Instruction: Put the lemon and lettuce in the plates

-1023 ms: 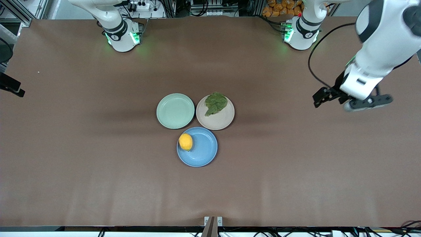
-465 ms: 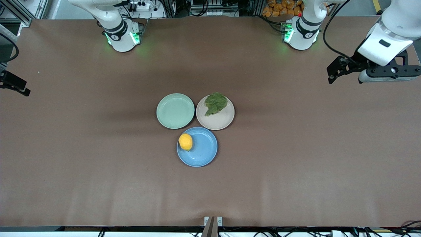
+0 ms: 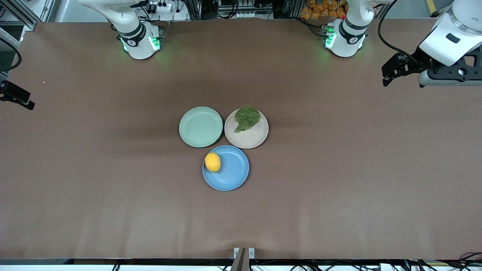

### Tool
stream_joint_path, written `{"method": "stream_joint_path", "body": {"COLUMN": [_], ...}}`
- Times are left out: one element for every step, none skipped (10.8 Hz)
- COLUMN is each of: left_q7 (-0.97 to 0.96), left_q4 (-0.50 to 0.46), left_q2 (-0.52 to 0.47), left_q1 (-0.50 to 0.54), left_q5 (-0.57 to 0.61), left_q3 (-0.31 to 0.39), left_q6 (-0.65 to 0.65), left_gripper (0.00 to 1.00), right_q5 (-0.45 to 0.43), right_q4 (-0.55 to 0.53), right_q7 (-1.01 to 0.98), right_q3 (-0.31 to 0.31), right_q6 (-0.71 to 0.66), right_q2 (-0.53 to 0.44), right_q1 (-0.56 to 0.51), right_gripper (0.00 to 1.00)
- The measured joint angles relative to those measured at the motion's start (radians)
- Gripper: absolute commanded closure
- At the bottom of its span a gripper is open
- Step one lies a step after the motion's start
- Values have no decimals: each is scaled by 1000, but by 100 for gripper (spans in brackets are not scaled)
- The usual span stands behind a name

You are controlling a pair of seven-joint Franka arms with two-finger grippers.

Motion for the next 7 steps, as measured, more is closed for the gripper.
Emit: {"method": "stream_joint_path", "body": {"left_q7": [0, 0, 0, 0, 0, 0, -3], "left_q4": [3, 5, 5, 5, 5, 5, 5], "left_q2": [3, 7, 9, 10, 10, 12, 16], "left_q1": [0, 1, 1, 1, 0, -2, -4], "left_q5": [0, 0, 0, 0, 0, 0, 0], "left_q3": [0, 1, 1, 1, 1, 0, -1], "left_q6": [-1, -1, -1, -1, -1, -1, -1], "left_gripper": [0, 0, 0, 0, 0, 0, 0], "right_q5": [0, 0, 0, 0, 0, 0, 0], "right_q4": [0, 0, 0, 0, 0, 0, 0], "right_q7": [0, 0, 0, 0, 0, 0, 0], "right_q3": [0, 0, 0, 0, 0, 0, 0], "right_q6": [-1, -1, -1, -1, -1, -2, -2], "right_q2": [0, 0, 0, 0, 0, 0, 0], "right_q1": [0, 0, 0, 0, 0, 0, 0], "right_gripper": [0, 0, 0, 0, 0, 0, 0]}}
